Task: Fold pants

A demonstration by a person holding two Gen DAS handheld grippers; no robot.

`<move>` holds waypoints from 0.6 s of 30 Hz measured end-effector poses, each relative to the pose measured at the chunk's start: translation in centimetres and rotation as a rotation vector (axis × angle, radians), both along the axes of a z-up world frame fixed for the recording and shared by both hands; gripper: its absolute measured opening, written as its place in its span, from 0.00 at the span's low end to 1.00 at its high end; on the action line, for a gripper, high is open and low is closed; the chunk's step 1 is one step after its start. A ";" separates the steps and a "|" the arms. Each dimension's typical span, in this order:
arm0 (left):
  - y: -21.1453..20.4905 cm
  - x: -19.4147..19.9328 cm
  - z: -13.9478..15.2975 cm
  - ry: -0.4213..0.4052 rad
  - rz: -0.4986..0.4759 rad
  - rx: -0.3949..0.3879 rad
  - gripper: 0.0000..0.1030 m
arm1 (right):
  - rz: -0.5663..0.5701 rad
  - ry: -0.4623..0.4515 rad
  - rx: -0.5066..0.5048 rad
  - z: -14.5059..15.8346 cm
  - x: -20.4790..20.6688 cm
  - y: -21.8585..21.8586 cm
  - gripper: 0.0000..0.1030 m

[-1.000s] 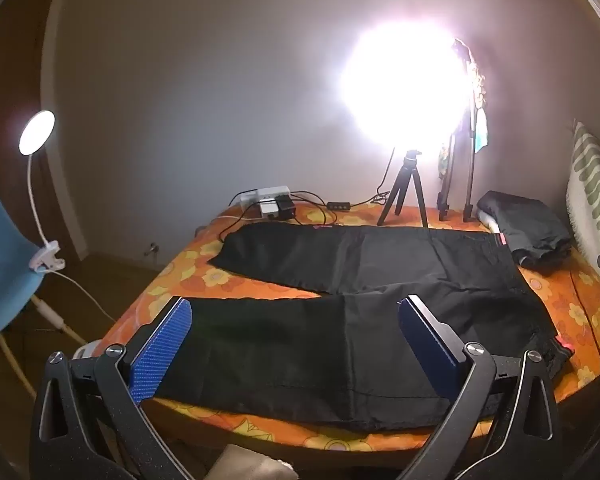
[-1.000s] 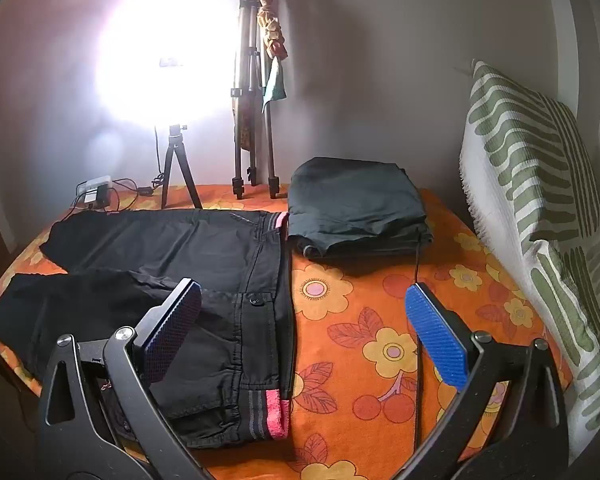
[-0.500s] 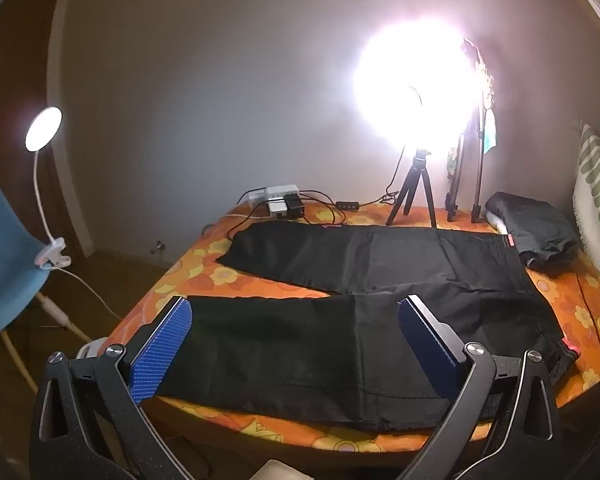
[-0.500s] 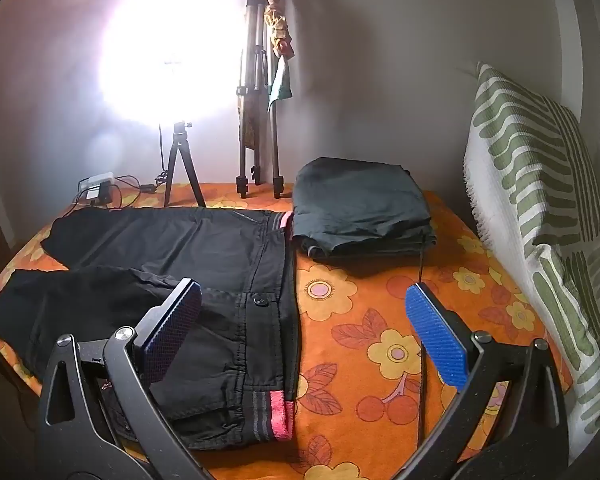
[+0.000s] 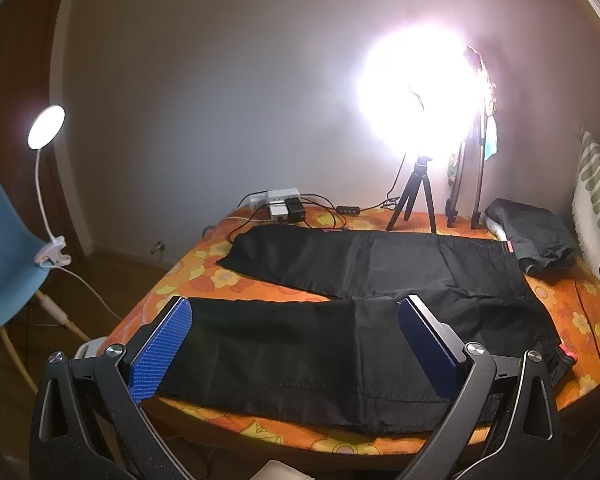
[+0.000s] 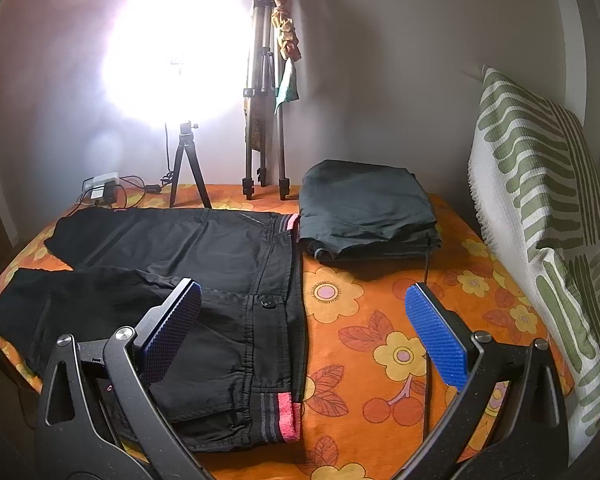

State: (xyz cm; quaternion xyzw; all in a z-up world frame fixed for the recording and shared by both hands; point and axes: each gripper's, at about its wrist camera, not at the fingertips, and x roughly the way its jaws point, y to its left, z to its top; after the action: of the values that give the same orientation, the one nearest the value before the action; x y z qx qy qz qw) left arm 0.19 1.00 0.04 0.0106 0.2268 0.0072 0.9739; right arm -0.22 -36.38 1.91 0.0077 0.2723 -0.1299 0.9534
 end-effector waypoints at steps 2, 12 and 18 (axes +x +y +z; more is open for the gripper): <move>0.1 0.0 0.0 -0.002 -0.001 -0.004 1.00 | 0.000 0.000 0.000 0.0 0.0 0.0 1.00; 0.1 0.0 0.1 -0.004 -0.005 -0.010 0.99 | -0.001 0.001 -0.001 0.2 0.1 0.1 1.00; 0.2 0.0 0.2 -0.004 -0.004 -0.008 1.00 | 0.000 0.001 -0.001 0.1 0.1 0.2 1.00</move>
State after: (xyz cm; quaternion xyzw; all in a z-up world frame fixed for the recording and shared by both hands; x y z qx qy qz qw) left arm 0.17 1.17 0.23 0.0072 0.2246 0.0043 0.9744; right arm -0.16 -36.21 2.05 0.0071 0.2726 -0.1302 0.9533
